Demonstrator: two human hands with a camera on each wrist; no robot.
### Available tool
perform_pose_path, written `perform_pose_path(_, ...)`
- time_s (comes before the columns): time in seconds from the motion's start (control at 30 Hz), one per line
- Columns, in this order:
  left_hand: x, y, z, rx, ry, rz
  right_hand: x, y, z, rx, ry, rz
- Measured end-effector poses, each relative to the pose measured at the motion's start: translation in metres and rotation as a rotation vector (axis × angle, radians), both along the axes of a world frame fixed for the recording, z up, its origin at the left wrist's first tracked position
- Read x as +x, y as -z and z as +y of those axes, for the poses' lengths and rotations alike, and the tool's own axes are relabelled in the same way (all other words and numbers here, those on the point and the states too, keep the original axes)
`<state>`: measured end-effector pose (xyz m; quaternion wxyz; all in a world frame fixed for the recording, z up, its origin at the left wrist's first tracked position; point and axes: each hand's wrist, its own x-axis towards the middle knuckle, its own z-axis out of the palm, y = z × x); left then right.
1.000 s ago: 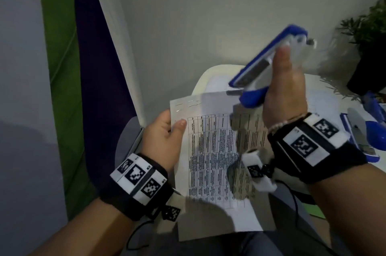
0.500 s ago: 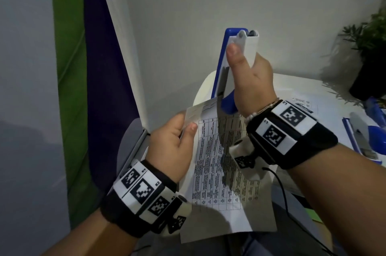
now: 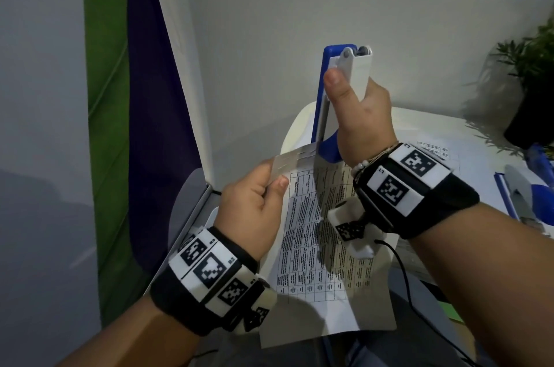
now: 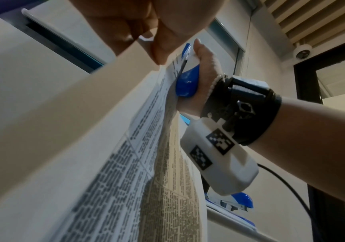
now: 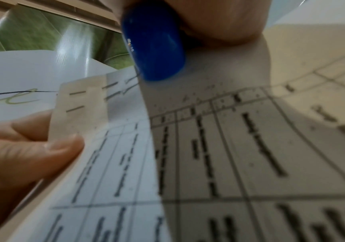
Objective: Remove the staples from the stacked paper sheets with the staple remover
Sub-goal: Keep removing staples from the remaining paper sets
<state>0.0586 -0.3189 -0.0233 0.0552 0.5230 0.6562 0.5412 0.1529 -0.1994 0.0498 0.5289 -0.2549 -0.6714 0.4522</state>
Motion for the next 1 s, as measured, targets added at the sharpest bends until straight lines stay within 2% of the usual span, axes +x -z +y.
perform_pose_path(0.1,-0.002,0.000,0.002,-0.041,0.009,-0.118,0.001,-0.001,0.000,-0.093,-0.030,0.011)
perform_pose_path(0.17,-0.006,0.001,0.004,-0.047,0.008,-0.250,0.004,-0.006,0.003,-0.203,0.042,0.142)
perform_pose_path(0.27,-0.016,0.003,0.007,-0.032,-0.060,-0.361,0.013,-0.011,0.011,-0.257,0.146,0.353)
perform_pose_path(0.33,-0.024,0.004,0.009,-0.011,-0.096,-0.421,0.024,-0.004,0.014,-0.251,0.148,0.311)
perform_pose_path(0.4,-0.031,0.004,0.010,0.009,-0.128,-0.425,0.034,0.011,0.012,-0.260,0.140,0.132)
perform_pose_path(0.5,-0.038,0.012,0.009,-0.033,-0.090,-0.224,0.043,0.043,0.011,-0.213,0.213,-0.189)
perform_pose_path(0.6,-0.042,0.028,0.006,-0.081,0.024,0.068,0.051,0.070,0.019,-0.176,0.289,-0.353)
perform_pose_path(0.87,-0.050,0.048,0.006,-0.087,0.103,0.393,0.053,0.086,0.026,-0.214,0.290,-0.305)
perform_pose_path(0.93,-0.048,0.046,0.006,-0.071,0.123,0.405,0.053,0.089,0.028,-0.207,0.298,-0.310)
perform_pose_path(1.0,-0.043,0.042,0.005,-0.052,0.124,0.332,0.054,0.089,0.029,-0.164,0.281,-0.345)
